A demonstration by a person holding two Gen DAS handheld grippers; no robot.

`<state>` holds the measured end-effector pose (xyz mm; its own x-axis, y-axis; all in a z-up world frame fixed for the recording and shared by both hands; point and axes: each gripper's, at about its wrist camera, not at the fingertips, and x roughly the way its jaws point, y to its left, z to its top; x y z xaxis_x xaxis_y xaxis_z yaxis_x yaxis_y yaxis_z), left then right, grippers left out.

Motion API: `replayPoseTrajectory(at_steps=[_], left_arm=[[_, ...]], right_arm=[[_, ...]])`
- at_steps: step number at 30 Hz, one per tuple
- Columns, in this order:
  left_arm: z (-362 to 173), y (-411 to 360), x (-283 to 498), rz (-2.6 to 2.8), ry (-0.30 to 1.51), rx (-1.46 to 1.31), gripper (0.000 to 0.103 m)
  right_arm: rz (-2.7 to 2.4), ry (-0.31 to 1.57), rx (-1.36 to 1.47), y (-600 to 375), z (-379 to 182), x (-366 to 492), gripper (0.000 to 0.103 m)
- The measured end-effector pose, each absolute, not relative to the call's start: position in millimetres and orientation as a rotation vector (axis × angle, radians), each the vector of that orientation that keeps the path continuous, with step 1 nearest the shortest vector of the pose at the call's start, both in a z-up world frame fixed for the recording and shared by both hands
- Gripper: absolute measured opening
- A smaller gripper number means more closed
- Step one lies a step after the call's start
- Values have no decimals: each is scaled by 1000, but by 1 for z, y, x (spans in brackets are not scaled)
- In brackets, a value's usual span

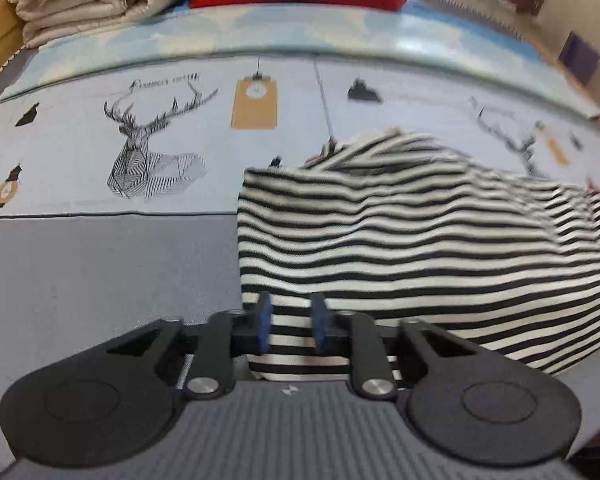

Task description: Fold small clothes

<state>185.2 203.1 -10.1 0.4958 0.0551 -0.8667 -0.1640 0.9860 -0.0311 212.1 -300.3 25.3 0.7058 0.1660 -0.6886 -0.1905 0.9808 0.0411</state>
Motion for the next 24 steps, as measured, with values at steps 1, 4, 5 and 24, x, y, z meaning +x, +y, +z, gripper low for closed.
replayPoseTrajectory(at_steps=[1, 4, 5, 24], left_arm=[[1, 202, 180, 144, 1009, -123, 18], [24, 199, 163, 148, 924, -174, 9], [29, 197, 157, 150, 902, -194, 8], [-57, 206, 114, 223, 907, -533, 37]], right_arm=[[207, 728, -59, -297, 34, 208, 47], [223, 666, -89, -287, 49, 197, 44], [225, 654, -83, -283, 51, 195, 41], [192, 543, 14, -237, 40, 201, 27]])
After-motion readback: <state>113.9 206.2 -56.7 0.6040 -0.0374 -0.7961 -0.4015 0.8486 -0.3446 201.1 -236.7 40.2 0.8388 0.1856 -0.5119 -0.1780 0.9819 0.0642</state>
